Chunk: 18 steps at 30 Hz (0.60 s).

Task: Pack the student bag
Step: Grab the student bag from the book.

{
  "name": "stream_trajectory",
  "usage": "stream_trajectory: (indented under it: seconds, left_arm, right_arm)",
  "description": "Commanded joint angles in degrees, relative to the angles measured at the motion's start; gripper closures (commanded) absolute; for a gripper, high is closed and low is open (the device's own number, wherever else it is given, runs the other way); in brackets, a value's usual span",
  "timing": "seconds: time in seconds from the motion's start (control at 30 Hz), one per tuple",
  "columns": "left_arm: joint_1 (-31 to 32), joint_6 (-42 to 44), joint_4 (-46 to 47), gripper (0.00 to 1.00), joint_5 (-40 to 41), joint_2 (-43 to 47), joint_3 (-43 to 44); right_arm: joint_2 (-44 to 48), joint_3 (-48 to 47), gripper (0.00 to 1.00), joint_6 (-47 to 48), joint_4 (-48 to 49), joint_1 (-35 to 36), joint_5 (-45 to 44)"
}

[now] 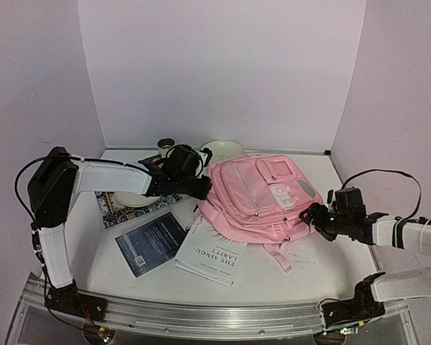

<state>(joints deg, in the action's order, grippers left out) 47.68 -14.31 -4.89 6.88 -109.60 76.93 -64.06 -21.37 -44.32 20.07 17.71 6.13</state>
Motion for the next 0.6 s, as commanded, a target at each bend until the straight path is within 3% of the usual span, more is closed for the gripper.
stream_trajectory:
  seconds: [0.0, 0.33, 0.43, 0.57]
  left_arm:
    - [-0.47, 0.55, 1.63, 0.81, 2.18, 0.10, 2.27]
    - [-0.48, -0.22, 1.62, 0.81, 0.51, -0.87, 2.94]
    - [-0.48, -0.33, 1.61, 0.79, 0.09, -0.74, 2.78]
    - [-0.44, -0.30, 1.64, 0.71, 0.32, -0.39, 2.99]
  right_arm:
    - [-0.42, 2.28, 0.16, -1.21, -0.89, -0.27, -0.59]
    - [-8.54, 4.53, 0.17, -3.38, 11.43, -0.97, 5.62]
    - [-9.53, 4.95, 0.23, -4.00, 14.78, -0.98, 7.48]
    - [-8.14, 4.71, 0.40, -3.66, 16.30, -0.98, 9.48]
